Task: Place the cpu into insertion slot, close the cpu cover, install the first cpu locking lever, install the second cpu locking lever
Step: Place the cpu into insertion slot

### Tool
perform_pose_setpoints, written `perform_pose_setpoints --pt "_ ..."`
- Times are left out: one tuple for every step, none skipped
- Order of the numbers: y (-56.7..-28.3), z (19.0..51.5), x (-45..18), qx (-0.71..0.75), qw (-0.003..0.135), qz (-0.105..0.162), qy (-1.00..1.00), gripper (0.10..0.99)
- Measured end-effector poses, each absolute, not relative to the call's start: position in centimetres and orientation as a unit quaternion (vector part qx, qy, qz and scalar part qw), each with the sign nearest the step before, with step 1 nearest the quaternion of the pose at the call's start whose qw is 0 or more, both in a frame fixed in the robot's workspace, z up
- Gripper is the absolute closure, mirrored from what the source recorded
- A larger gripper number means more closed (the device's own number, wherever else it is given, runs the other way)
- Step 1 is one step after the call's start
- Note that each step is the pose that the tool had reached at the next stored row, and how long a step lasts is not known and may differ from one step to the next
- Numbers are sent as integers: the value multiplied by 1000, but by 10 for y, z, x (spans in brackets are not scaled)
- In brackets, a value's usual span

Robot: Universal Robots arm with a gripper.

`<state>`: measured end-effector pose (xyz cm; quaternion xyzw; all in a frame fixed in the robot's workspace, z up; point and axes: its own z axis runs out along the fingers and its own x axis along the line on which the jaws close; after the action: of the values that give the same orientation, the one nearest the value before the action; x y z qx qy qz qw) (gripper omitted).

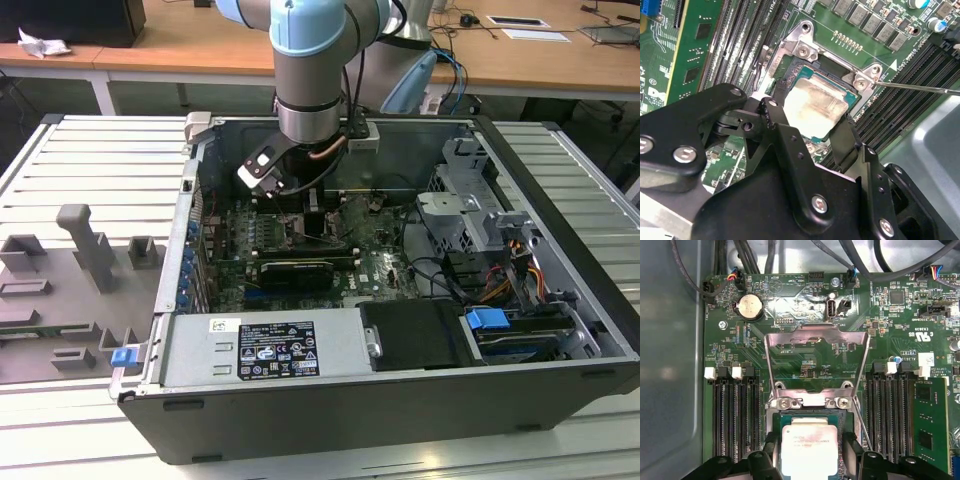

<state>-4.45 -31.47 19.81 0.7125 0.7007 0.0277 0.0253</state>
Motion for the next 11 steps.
perform_pose_setpoints --pt "-315 198 -45 712 25 28 701 471" --pt "-315 198 -44 712 26 27 701 471" --pt "-315 198 -44 712 27 26 701 471" --pt "-315 198 -44 712 29 24 701 471" --pt "-315 198 -44 712 29 24 701 471" --pt "-315 198 -45 712 34 19 701 471" --pt "-315 199 -45 712 29 24 701 471" --pt "-315 201 -45 712 29 24 701 471" --pt "-315 202 -45 712 29 24 701 471" --pt "-315 203 -45 712 29 24 701 471" --pt "-315 206 -45 712 29 24 701 471"
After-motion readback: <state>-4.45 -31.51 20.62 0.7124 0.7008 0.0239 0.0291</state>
